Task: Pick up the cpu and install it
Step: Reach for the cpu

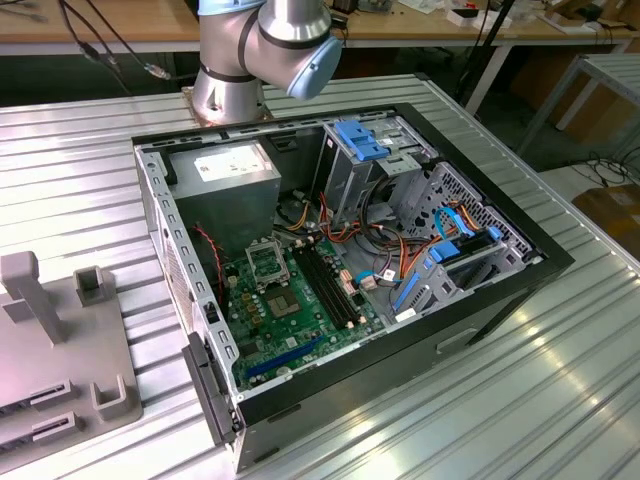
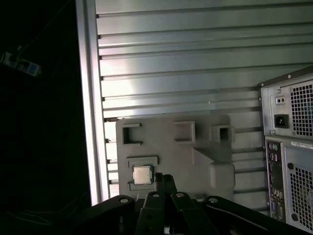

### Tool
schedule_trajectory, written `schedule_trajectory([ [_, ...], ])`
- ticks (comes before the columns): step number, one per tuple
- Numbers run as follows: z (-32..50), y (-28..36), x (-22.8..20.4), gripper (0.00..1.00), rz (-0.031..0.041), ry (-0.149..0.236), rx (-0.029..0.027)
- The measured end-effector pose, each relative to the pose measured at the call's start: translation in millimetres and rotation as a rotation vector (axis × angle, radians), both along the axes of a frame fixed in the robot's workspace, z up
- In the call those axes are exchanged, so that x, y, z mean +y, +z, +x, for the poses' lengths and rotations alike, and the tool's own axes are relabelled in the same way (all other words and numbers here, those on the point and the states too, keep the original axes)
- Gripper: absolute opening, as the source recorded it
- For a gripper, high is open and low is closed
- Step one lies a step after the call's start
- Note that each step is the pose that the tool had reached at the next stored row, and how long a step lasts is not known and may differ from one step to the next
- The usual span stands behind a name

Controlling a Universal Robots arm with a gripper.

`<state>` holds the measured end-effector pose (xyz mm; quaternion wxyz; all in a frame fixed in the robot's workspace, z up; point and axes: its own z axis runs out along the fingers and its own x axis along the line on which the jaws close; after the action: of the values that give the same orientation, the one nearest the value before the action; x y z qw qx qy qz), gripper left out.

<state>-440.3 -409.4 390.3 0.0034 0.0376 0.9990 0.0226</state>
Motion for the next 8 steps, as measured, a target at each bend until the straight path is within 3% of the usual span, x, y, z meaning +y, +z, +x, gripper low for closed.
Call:
schedule_trajectory([
  [8, -4.0, -0.5, -3.5, 0.11, 0.0001, 0.0, 0.0001],
])
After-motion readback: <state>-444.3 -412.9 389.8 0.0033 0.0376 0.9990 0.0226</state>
